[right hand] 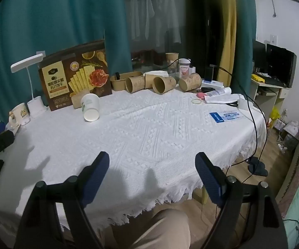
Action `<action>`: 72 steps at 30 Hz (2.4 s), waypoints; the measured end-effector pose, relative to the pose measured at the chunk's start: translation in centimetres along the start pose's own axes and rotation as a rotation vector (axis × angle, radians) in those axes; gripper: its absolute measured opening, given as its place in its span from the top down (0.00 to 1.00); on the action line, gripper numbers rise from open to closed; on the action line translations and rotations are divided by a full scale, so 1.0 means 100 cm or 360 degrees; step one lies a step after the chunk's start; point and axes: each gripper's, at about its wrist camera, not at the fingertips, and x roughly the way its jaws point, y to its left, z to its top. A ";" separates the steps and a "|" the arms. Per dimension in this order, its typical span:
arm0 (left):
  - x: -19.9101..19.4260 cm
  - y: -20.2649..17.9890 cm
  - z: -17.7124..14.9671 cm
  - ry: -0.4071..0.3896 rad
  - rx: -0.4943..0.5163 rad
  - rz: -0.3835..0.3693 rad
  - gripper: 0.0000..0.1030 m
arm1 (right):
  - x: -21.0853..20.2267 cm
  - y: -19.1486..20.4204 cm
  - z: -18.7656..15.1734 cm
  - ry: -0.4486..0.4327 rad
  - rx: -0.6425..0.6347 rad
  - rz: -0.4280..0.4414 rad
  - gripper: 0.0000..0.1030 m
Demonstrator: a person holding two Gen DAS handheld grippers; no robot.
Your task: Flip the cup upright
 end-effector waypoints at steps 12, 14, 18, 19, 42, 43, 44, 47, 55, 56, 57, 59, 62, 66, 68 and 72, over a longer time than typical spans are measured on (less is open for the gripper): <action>-0.001 0.000 0.000 -0.0012 0.0009 0.0002 0.04 | -0.001 -0.001 0.002 -0.0011 -0.0004 0.0002 0.19; -0.001 0.000 0.000 -0.0011 0.0006 0.0000 0.04 | -0.001 -0.002 0.002 -0.0011 -0.0005 0.0003 0.19; -0.001 0.000 0.000 -0.0012 0.0006 0.0000 0.04 | 0.000 0.000 0.003 -0.0009 -0.0009 -0.0002 0.19; -0.001 0.000 -0.001 -0.0013 0.0006 0.0000 0.04 | 0.000 0.000 0.003 -0.0008 -0.0010 -0.0003 0.19; -0.001 -0.011 0.009 -0.0028 -0.0003 -0.0009 0.04 | -0.001 0.000 0.004 -0.0008 -0.0014 -0.0004 0.19; -0.002 -0.010 0.008 -0.0029 -0.0003 -0.0007 0.04 | -0.001 0.000 0.004 -0.0007 -0.0013 -0.0005 0.19; -0.002 -0.011 0.009 -0.0030 -0.0003 -0.0007 0.04 | -0.001 0.000 0.004 -0.0006 -0.0012 -0.0005 0.19; -0.002 -0.011 0.009 -0.0029 -0.0003 -0.0008 0.04 | -0.001 0.000 0.004 -0.0007 -0.0014 -0.0004 0.19; -0.002 -0.010 0.008 -0.0033 -0.0003 -0.0010 0.04 | -0.001 0.000 0.004 -0.0009 -0.0013 -0.0004 0.19; -0.002 -0.010 0.009 -0.0034 -0.0003 -0.0009 0.04 | -0.001 0.000 0.004 -0.0008 -0.0013 -0.0004 0.19; -0.002 -0.010 0.008 -0.0034 -0.0003 -0.0009 0.04 | -0.001 0.000 0.004 -0.0008 -0.0014 -0.0004 0.19; -0.002 -0.010 0.008 -0.0034 -0.0004 -0.0011 0.04 | -0.001 0.000 0.004 -0.0009 -0.0013 -0.0003 0.19; -0.002 -0.010 0.008 -0.0032 -0.0005 -0.0010 0.04 | -0.001 -0.001 0.004 -0.0007 -0.0013 -0.0003 0.19; -0.002 -0.010 0.008 -0.0036 -0.0005 -0.0010 0.04 | 0.000 0.001 0.005 -0.0007 -0.0013 -0.0002 0.19; -0.002 -0.010 0.008 -0.0036 -0.0003 -0.0009 0.04 | 0.000 0.001 0.005 -0.0007 -0.0012 -0.0002 0.19; -0.002 -0.010 0.008 -0.0035 -0.0005 -0.0011 0.04 | 0.000 0.000 0.005 -0.0008 -0.0012 -0.0003 0.19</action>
